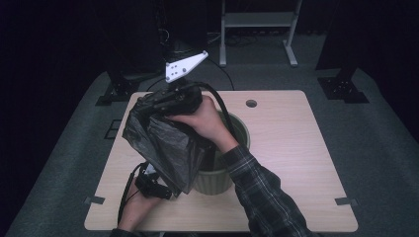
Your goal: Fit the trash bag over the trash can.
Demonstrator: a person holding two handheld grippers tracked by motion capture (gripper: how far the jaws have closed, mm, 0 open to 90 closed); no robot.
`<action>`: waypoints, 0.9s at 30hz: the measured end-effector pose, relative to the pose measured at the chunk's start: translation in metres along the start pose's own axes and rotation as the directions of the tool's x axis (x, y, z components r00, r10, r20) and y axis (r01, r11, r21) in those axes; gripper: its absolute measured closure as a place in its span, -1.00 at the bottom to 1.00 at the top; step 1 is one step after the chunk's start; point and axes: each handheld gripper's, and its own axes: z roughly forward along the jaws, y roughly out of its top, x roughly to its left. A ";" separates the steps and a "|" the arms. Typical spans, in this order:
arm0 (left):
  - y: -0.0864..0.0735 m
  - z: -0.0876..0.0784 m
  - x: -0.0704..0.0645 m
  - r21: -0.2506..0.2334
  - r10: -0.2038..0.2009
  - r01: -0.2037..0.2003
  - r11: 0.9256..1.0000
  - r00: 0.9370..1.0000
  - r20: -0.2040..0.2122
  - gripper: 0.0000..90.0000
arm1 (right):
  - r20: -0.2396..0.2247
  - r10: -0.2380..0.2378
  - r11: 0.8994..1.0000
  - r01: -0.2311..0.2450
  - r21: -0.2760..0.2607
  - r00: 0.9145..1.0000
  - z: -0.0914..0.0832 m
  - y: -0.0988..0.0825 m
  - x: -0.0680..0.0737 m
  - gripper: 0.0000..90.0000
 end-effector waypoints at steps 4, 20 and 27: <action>0.000 0.000 0.000 0.000 0.000 0.000 1.000 1.000 0.000 -1.00 | 0.020 0.018 1.000 -0.018 0.017 1.000 -0.012 -0.014 0.006 1.00; 0.000 0.000 0.000 0.001 -0.001 0.001 1.000 1.000 0.001 -1.00 | 0.123 0.131 0.989 -0.138 0.047 0.984 -0.078 -0.075 0.021 0.99; 0.000 0.000 0.000 0.002 -0.001 0.001 1.000 1.000 0.002 -1.00 | 0.159 0.166 0.979 -0.182 0.087 0.973 -0.100 -0.094 0.028 0.99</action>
